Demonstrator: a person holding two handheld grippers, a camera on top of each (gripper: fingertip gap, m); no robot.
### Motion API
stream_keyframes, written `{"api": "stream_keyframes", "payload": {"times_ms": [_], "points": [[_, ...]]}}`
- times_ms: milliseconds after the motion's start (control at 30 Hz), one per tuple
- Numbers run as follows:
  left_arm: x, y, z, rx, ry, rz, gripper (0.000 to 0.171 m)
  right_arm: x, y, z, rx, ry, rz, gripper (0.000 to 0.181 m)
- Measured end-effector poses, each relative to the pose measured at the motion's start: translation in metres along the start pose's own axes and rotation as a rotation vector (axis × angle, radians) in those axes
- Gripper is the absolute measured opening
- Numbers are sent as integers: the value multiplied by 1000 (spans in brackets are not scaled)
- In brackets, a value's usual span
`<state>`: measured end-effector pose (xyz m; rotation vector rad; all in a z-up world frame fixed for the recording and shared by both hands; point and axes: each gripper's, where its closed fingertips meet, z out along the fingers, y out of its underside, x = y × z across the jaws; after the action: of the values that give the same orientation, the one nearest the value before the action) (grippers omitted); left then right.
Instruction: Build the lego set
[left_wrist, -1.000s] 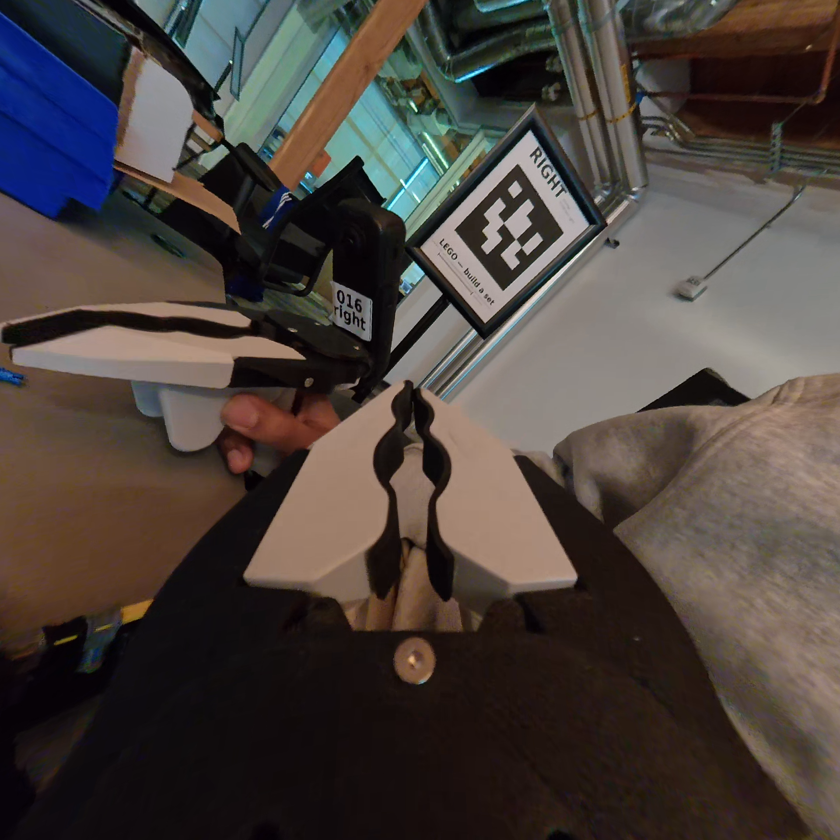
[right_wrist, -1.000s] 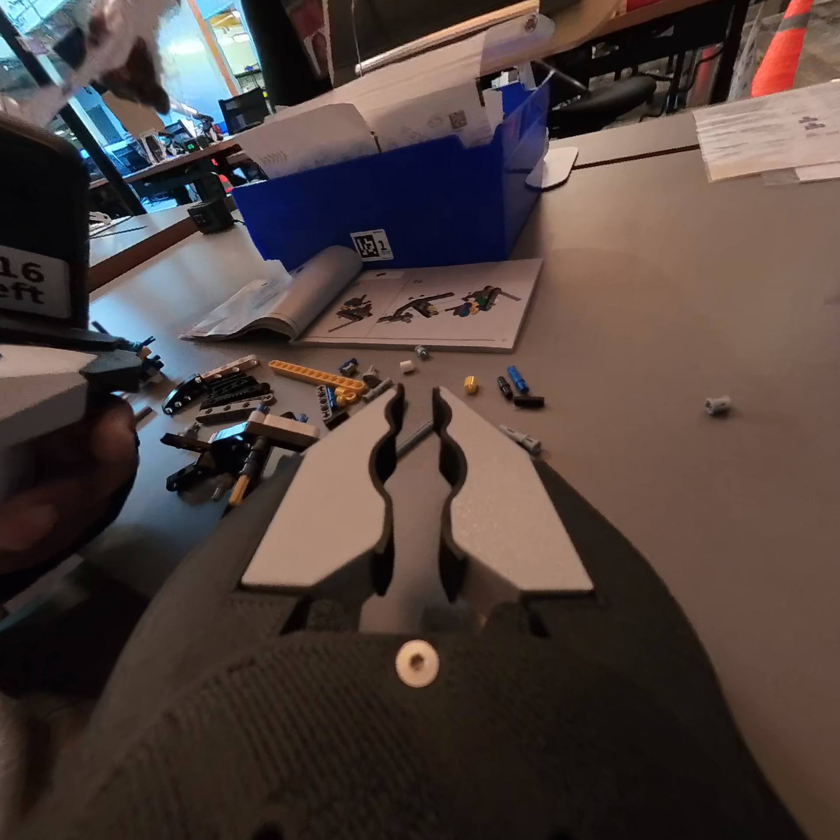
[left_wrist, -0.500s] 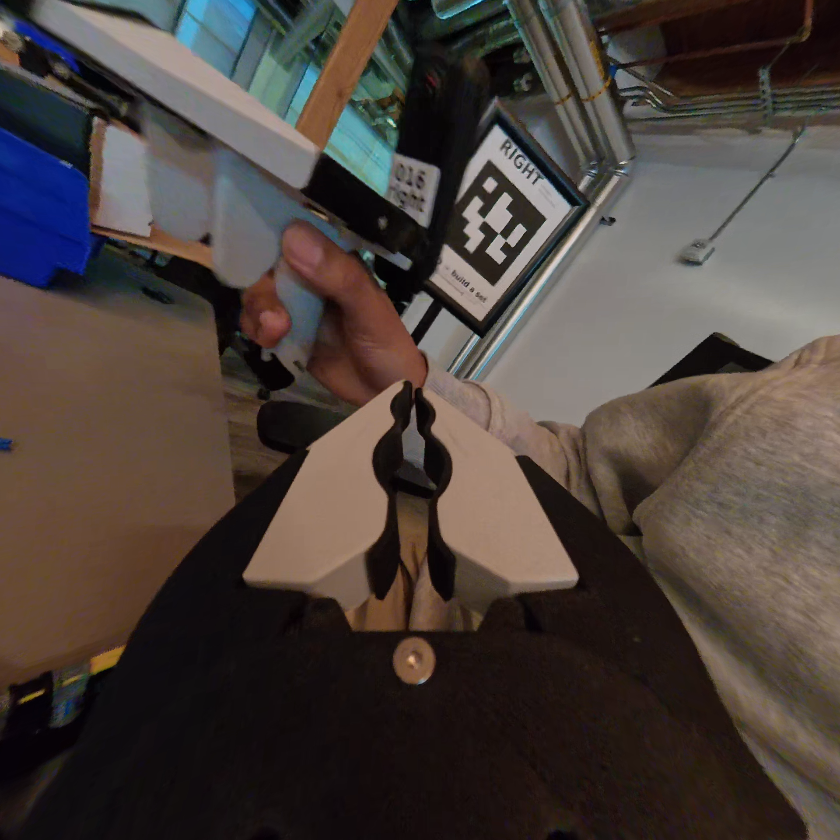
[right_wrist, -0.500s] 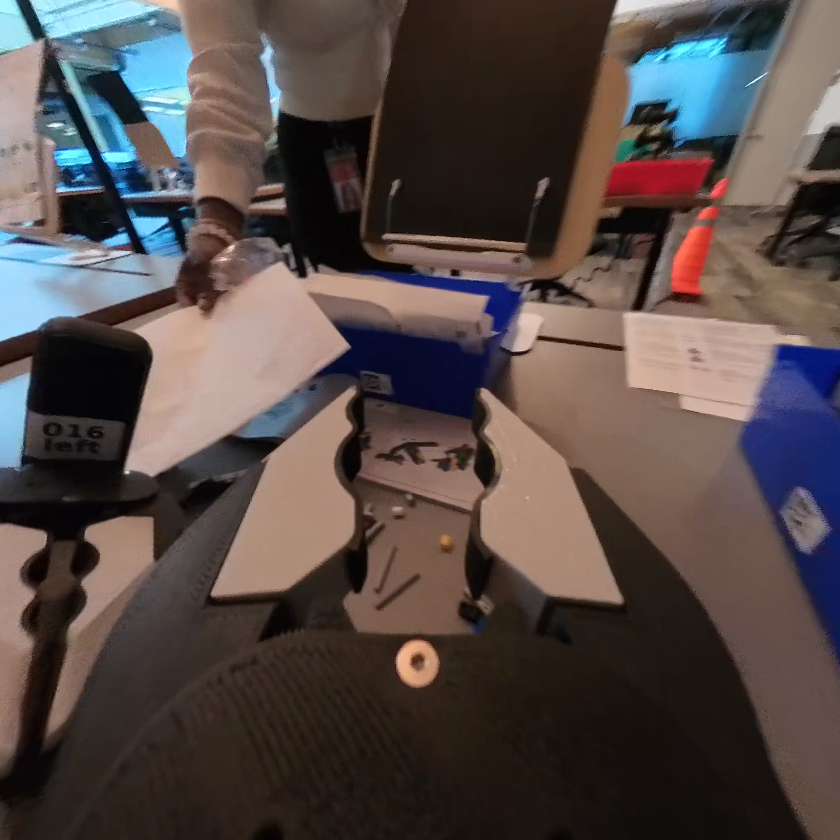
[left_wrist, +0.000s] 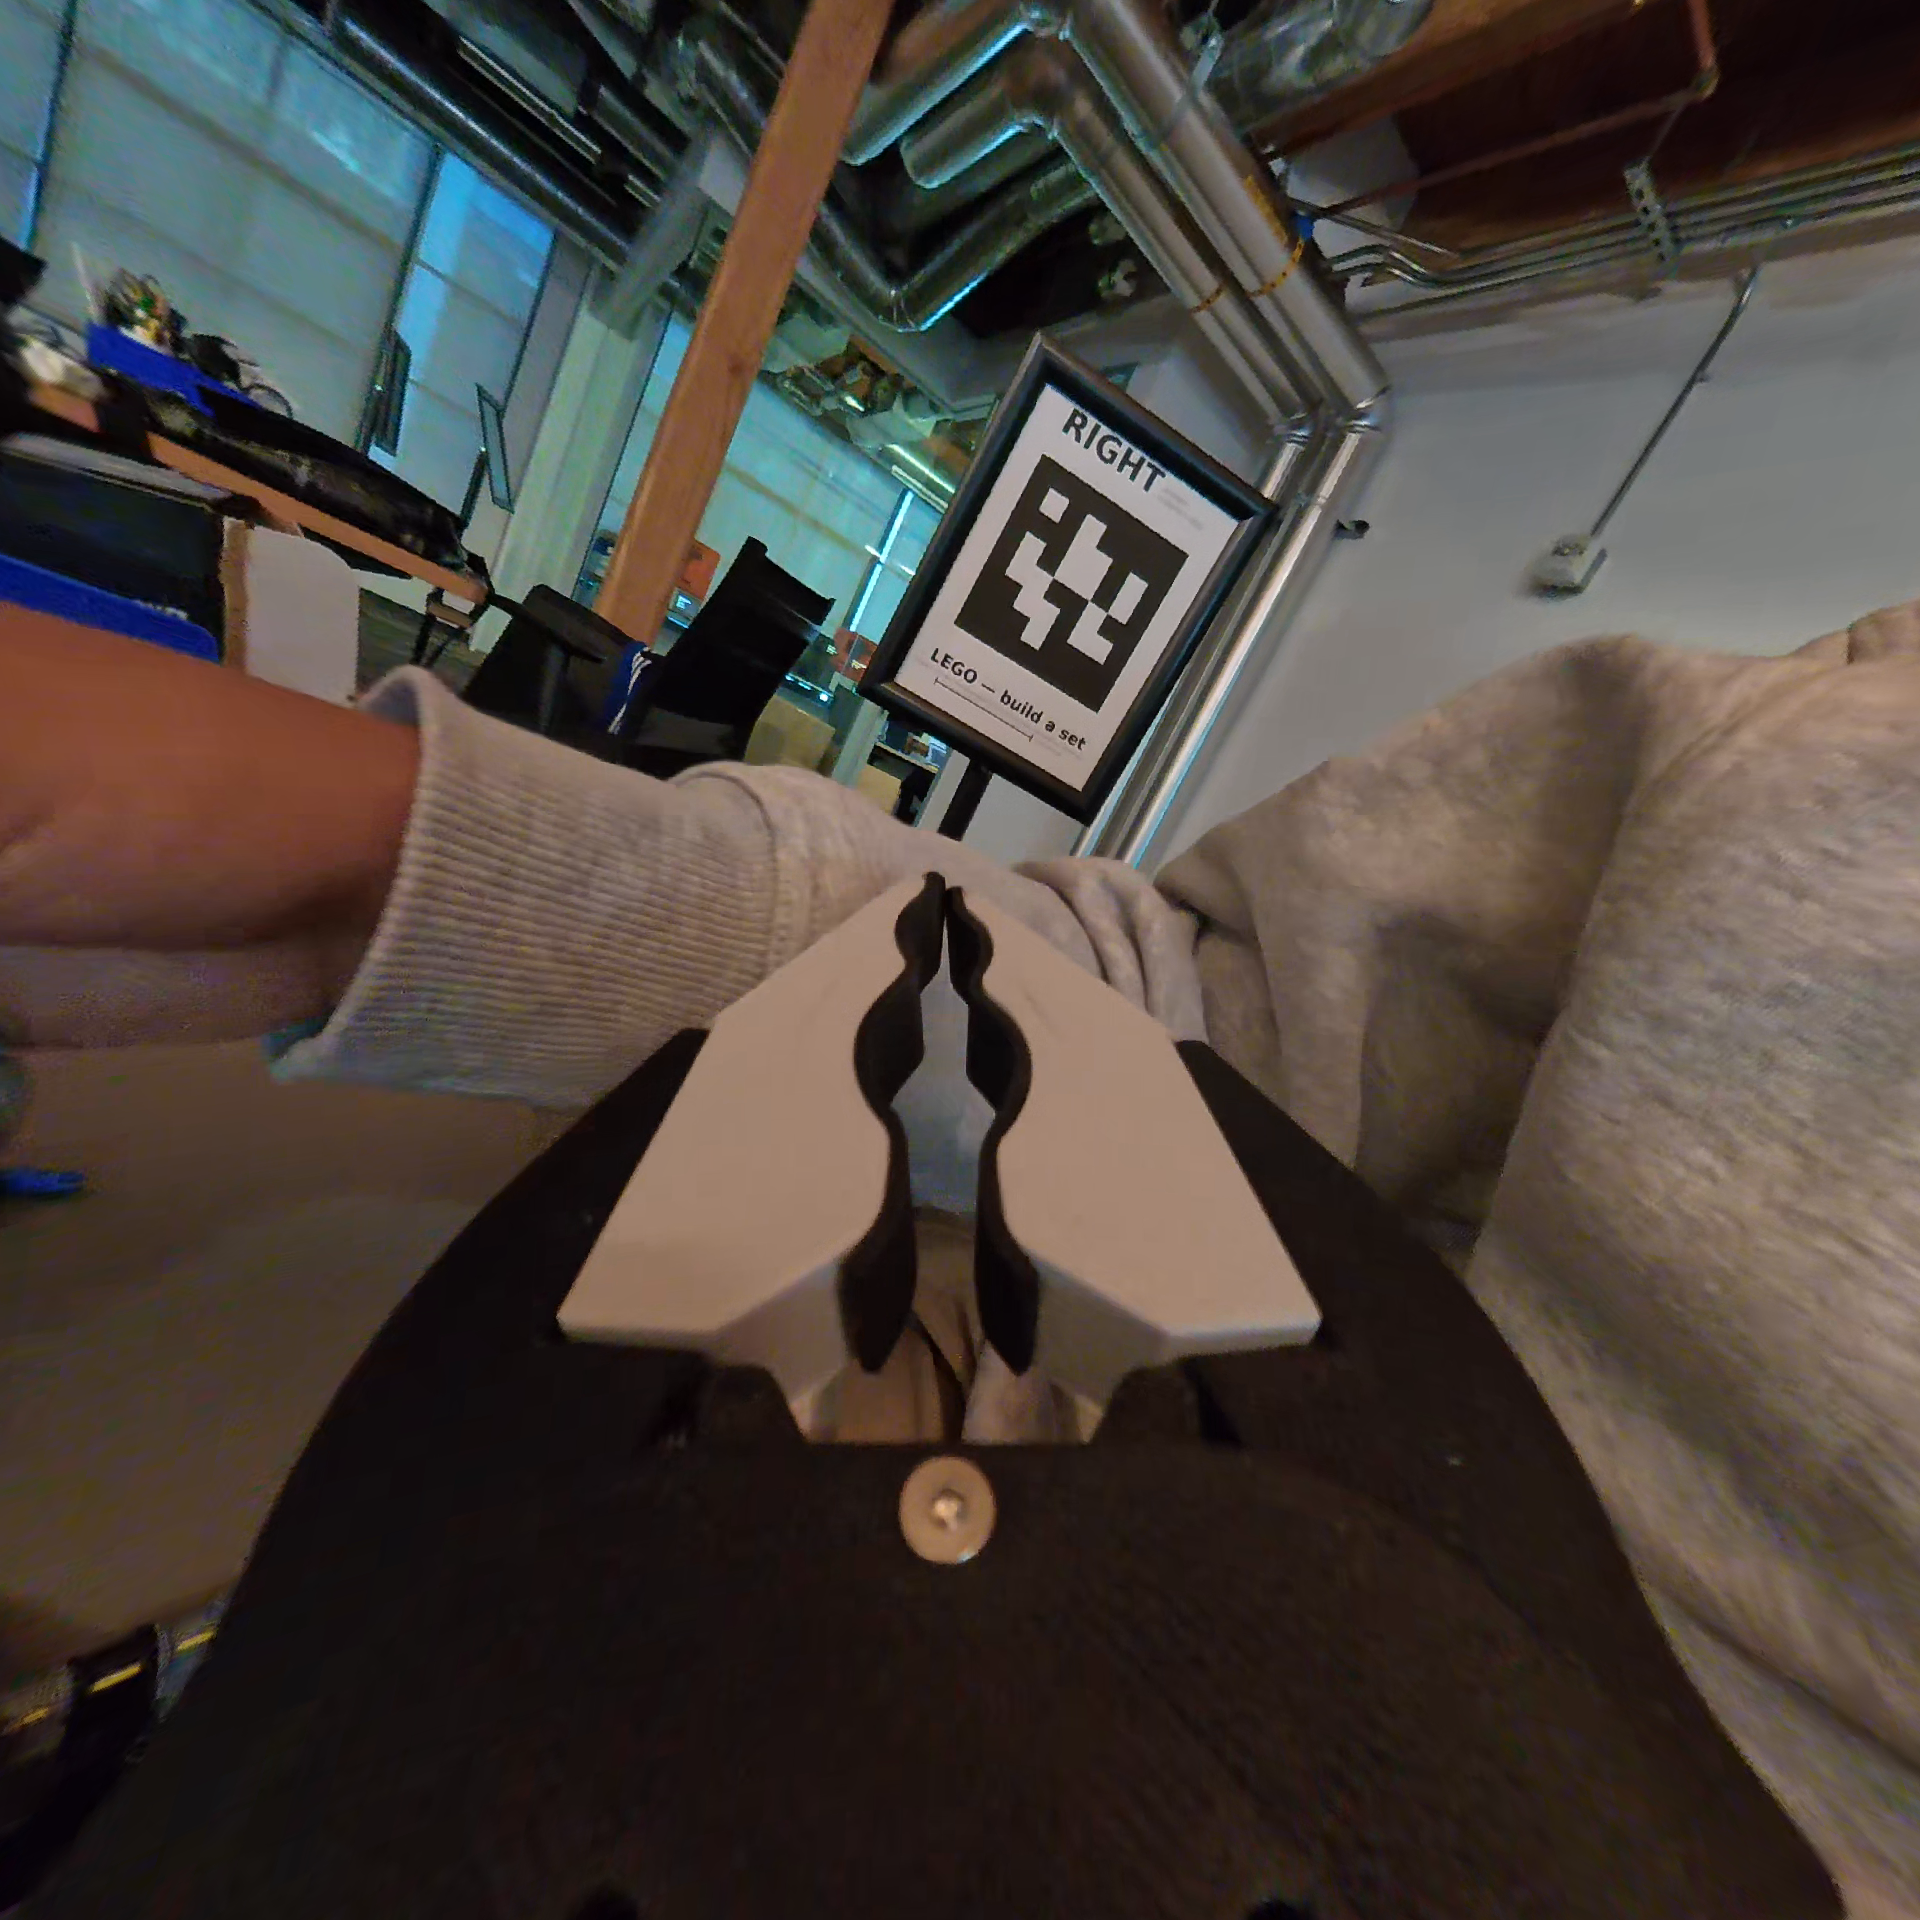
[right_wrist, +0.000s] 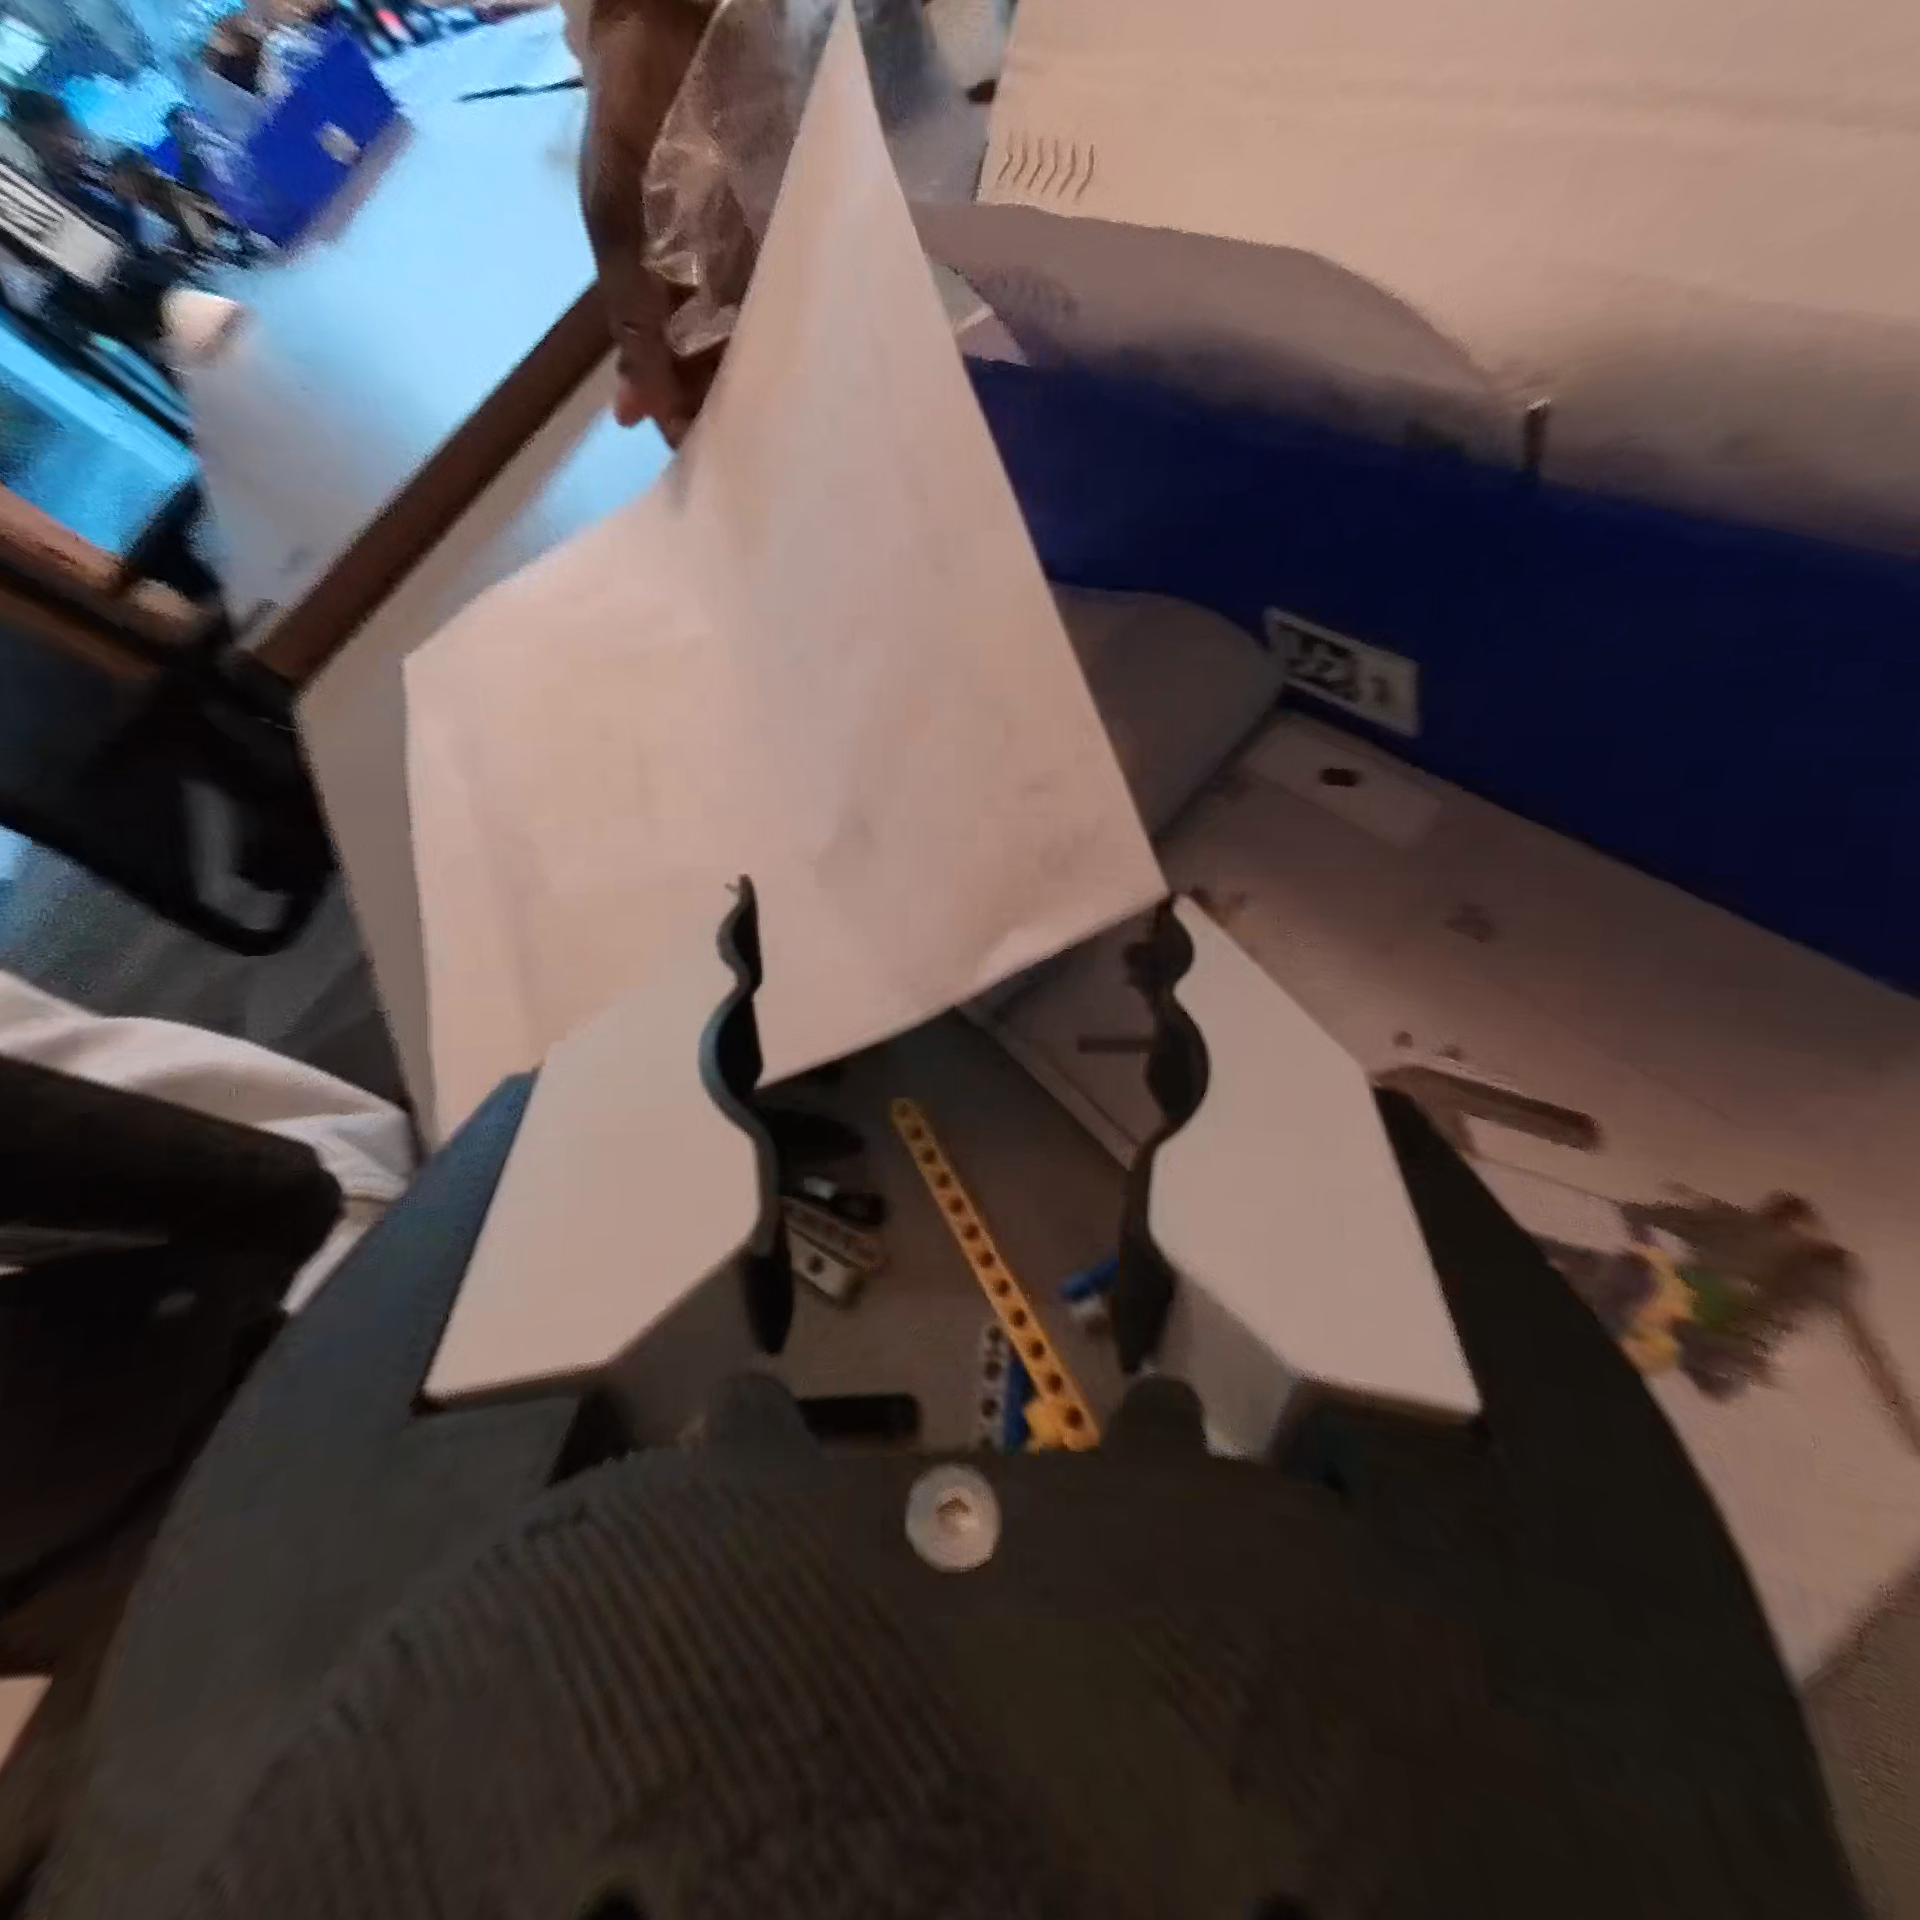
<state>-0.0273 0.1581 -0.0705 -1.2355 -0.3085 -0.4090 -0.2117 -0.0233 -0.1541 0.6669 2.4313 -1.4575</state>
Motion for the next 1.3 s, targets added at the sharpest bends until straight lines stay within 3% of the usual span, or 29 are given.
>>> {"api": "stream_keyframes", "payload": {"times_ms": [67,200,233,433,567,833,1067,1300], "points": [[0,-1,0,3,-2,3,0,-4,-1,11,-18,-65,60,64],[0,-2,-1,5,-2,4,0,-16,-6,20,-4,-170,104,5],[0,-2,-1,7,-2,4,0,-20,-9,20,12,-195,114,0],[2,-4,-1,20,3,7,0,-38,-28,11,68,-271,112,0],[7,-8,-3,38,26,23,0,-58,-57,-7,141,-330,75,0],[7,-24,-15,97,6,56,0,-74,-174,-96,362,-329,47,0],[0,-30,-23,114,-34,63,0,5,-270,-201,587,-145,150,0],[-11,-35,-32,133,-68,52,0,115,-316,-308,874,89,224,0]]}}
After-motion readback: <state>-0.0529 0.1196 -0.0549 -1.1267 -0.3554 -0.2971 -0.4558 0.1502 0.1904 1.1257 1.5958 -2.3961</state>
